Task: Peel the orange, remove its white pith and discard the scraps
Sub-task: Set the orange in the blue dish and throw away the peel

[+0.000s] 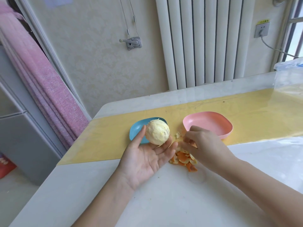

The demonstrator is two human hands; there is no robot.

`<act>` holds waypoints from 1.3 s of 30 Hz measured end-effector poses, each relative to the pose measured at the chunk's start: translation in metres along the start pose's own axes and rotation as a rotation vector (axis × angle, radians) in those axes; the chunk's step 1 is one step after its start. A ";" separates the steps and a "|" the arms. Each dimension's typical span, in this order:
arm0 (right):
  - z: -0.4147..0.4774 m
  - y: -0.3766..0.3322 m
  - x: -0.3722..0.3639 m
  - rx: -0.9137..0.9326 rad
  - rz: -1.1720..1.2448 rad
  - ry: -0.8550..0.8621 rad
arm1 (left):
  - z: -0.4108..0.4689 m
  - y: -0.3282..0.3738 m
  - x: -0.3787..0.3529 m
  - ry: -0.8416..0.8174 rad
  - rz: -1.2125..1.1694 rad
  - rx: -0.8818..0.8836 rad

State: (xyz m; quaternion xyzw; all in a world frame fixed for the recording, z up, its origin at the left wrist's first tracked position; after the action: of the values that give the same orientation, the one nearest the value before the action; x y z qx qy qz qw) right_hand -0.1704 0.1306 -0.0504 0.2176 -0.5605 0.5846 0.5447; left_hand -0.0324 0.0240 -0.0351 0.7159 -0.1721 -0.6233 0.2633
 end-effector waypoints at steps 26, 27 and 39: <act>0.014 0.003 -0.018 -0.157 0.115 -0.379 | 0.041 0.071 0.043 0.708 1.602 -0.174; 0.010 0.003 -0.017 -0.126 0.138 -0.365 | 0.045 0.067 0.046 0.709 1.648 -0.168; -0.057 0.003 0.000 -0.070 0.173 -0.315 | 0.008 0.046 0.046 0.560 1.832 -0.392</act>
State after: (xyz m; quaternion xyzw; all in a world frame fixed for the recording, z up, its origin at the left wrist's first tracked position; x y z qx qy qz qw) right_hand -0.1531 0.1822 -0.0675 0.2382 -0.6754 0.5682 0.4051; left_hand -0.0289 -0.0408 -0.0448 0.3706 -0.4864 -0.0023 0.7912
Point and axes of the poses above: each hand's wrist, its own z-axis towards the middle knuckle, its own x-axis out of the back of the hand, y = z × x, the point moved 2 cm from there along z, towards the middle knuckle, and after that the axes turned 13 degrees about -y, right-handed, at the moved point
